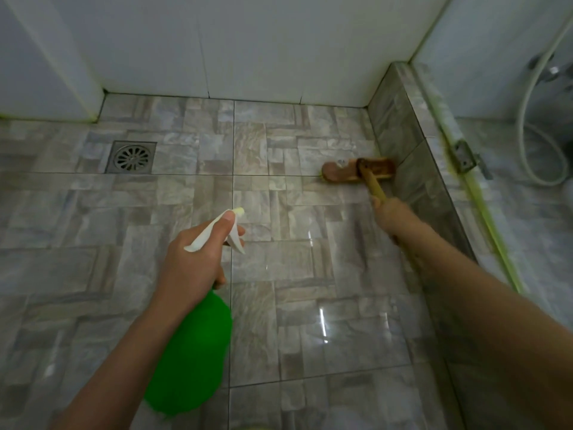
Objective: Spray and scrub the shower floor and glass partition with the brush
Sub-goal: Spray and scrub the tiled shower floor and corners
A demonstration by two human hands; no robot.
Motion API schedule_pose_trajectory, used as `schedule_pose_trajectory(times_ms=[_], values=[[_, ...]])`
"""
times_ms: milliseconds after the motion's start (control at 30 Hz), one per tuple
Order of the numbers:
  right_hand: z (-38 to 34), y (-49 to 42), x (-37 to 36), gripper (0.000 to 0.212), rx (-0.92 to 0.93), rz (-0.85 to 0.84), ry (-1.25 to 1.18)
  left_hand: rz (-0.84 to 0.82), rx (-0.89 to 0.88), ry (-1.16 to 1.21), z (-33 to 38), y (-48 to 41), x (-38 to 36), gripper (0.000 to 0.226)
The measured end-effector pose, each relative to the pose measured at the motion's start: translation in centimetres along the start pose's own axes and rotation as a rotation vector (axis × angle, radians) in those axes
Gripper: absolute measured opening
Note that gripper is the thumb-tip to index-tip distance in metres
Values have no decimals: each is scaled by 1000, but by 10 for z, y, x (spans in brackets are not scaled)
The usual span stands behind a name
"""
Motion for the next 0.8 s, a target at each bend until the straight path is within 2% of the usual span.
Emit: schedule_pose_trajectory(times_ms=[133, 200, 333, 433, 533, 600, 667, 800], values=[[-48, -43, 45, 56, 5, -27, 11, -16, -7, -11, -1, -6, -2, 34], [-33, -33, 32, 51, 13, -30, 46, -16, -12, 1, -1, -11, -1, 36], [-8, -11, -3, 58, -39, 5, -75, 7, 8, 45, 4, -34, -1, 47], [-56, -42, 32, 55, -17, 6, -37, 10, 1, 62, 6, -51, -7, 32], [-109, -83, 68, 45, 19, -32, -16, 18, -27, 81, 8, -63, -12, 33], [-124, -95, 67, 38, 16, -26, -65, 42, -35, 102, 8, -70, -11, 31], [-107, -89, 42, 36, 96, 36, -16, 51, -33, 117, 8, -77, -8, 31], [-74, -77, 6, 55, 51, 74, -27, 8, 6, 103, 10, -91, -5, 33]])
Point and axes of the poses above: each hand's wrist, its own y-axis away from the middle knuckle, its own x-axis out of the back of the hand, z = x × y, the point moved 1 cm from there along -y, towards the middle knuckle, and after that the axes turned 13 degrees about -x, right-handed, at the moved point
